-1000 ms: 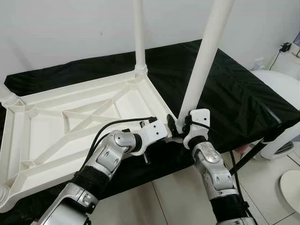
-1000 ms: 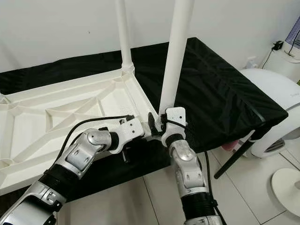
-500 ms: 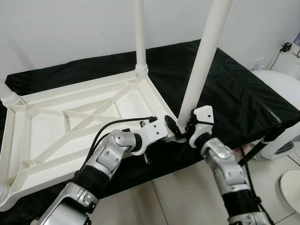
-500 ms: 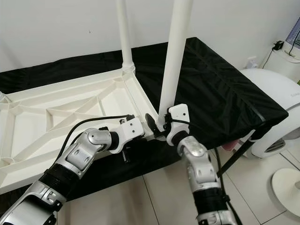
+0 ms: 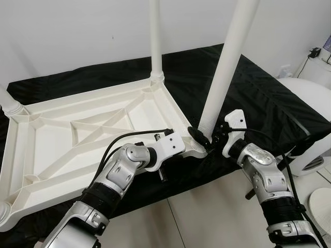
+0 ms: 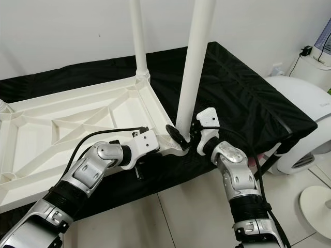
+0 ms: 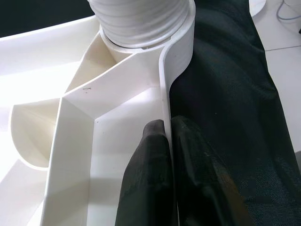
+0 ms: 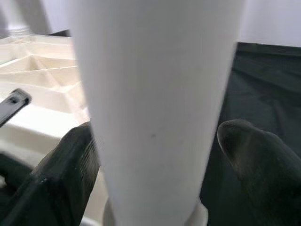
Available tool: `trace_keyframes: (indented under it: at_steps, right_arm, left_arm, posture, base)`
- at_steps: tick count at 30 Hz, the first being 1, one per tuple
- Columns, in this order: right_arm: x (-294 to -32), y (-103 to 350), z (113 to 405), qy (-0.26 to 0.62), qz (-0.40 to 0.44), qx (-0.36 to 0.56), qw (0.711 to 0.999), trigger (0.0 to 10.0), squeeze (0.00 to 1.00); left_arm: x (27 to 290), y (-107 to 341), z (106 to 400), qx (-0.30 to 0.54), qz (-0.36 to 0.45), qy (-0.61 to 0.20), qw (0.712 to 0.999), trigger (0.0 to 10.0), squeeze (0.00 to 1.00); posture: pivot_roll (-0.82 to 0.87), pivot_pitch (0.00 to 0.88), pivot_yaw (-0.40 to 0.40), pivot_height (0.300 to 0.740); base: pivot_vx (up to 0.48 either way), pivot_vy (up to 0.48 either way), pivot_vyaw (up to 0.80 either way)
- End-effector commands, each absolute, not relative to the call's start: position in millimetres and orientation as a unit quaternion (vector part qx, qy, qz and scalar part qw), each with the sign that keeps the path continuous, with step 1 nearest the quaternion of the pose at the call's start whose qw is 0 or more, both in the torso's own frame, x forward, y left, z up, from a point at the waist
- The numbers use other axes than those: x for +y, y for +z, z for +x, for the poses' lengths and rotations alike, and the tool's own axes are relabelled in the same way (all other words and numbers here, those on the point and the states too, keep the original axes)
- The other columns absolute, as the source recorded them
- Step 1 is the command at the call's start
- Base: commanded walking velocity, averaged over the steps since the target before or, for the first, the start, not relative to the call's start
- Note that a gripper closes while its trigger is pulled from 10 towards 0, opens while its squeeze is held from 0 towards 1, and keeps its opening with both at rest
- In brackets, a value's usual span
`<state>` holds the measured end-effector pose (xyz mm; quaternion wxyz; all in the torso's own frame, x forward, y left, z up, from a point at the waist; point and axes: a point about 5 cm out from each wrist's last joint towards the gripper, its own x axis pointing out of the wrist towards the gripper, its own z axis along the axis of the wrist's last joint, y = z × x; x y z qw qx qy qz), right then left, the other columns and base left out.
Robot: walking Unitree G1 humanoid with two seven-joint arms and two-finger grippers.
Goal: Building children table
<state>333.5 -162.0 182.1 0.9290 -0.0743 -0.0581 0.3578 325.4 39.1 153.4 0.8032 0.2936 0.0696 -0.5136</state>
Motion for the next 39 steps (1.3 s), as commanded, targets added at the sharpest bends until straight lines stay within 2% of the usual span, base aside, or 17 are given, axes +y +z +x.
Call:
trace_keyframes:
  at_steps: [1, 4, 21, 22, 24, 25, 28, 29, 30, 31, 39]
  right_arm:
    - [-160.0, 182.9, 333.7, 0.377, -0.079, -0.059, 0.921, 10.0, 0.0]
    - [-161.4, 183.1, 336.8, 0.415, -0.091, -0.048, 0.904, 10.0, 0.0]
    - [-164.5, 182.2, 347.2, 0.473, -0.113, -0.026, 0.874, 10.0, 0.0]
    - [-166.0, 182.3, 348.0, 0.475, -0.112, -0.025, 0.873, 5.8, 0.0]
    - [-167.1, 182.5, 348.4, 0.477, -0.111, -0.024, 0.872, 5.8, 0.0]
    - [-168.4, 182.6, 348.5, 0.479, -0.108, -0.022, 0.871, 4.2, 0.0]
    - [-170.6, 183.5, 348.3, 0.481, -0.108, -0.021, 0.869, 3.8, 0.0]
    - [-171.6, 183.9, 348.6, 0.483, -0.108, -0.021, 0.869, 2.9, 0.0]
    - [-171.6, 183.9, 348.6, 0.483, -0.108, -0.021, 0.869, 2.9, 0.0]
    - [-172.8, 184.6, 348.5, 0.486, -0.104, -0.023, 0.868, 0.0, 0.0]
    - [-173.1, 184.3, 347.7, 0.485, -0.099, -0.023, 0.869, 0.0, 0.0]
  left_arm:
    - [38.5, 149.1, 323.8, 0.064, 0.288, -0.518, 0.803, 10.0, 0.0]
    - [38.0, 149.0, 323.1, 0.063, 0.288, -0.52, 0.802, 10.0, 0.0]
    - [38.4, 149.4, 323.3, 0.063, 0.289, -0.52, 0.802, 10.0, 0.0]
    - [38.3, 149.3, 323.3, 0.063, 0.289, -0.52, 0.802, 10.0, 0.0]
    - [38.3, 149.2, 323.3, 0.063, 0.289, -0.52, 0.802, 10.0, 0.0]
    - [38.3, 149.1, 323.3, 0.063, 0.289, -0.52, 0.802, 10.0, 0.0]
    - [38.7, 149.2, 323.4, 0.064, 0.289, -0.52, 0.802, 10.0, 0.0]
    - [38.8, 149.3, 323.5, 0.064, 0.289, -0.52, 0.801, 10.0, 0.0]
    - [38.8, 149.3, 323.5, 0.064, 0.289, -0.52, 0.801, 10.0, 0.0]
    - [38.8, 149.5, 323.5, 0.064, 0.289, -0.52, 0.801, 10.0, 0.0]
    - [38.0, 150.0, 323.8, 0.063, 0.288, -0.521, 0.801, 10.0, 0.0]
  posture:
    - [-0.1, 0.093, 0.046, 0.74]
    - [-0.1, 0.091, 0.044, 0.74]
    - [-0.09, 0.086, 0.046, 0.74]
    - [-0.09, 0.086, 0.046, 0.74]
    - [-0.09, 0.086, 0.046, 0.74]
    - [-0.09, 0.086, 0.046, 0.74]
    - [-0.09, 0.094, 0.049, 0.74]
    - [-0.1, 0.096, 0.05, 0.74]
    - [-0.1, 0.096, 0.05, 0.74]
    - [-0.1, 0.098, 0.052, 0.74]
    - [-0.1, 0.099, 0.053, 0.74]
  base:
    - [0.0, 0.0, 0.0]
    - [0.0, 0.0, 0.0]
    - [0.0, 0.0, 0.0]
    - [0.0, 0.0, 0.0]
    - [0.0, 0.0, 0.0]
    - [0.0, 0.0, 0.0]
    - [0.0, 0.0, 0.0]
    - [0.0, 0.0, 0.0]
    - [0.0, 0.0, 0.0]
    - [0.0, 0.0, 0.0]
    - [0.0, 0.0, 0.0]
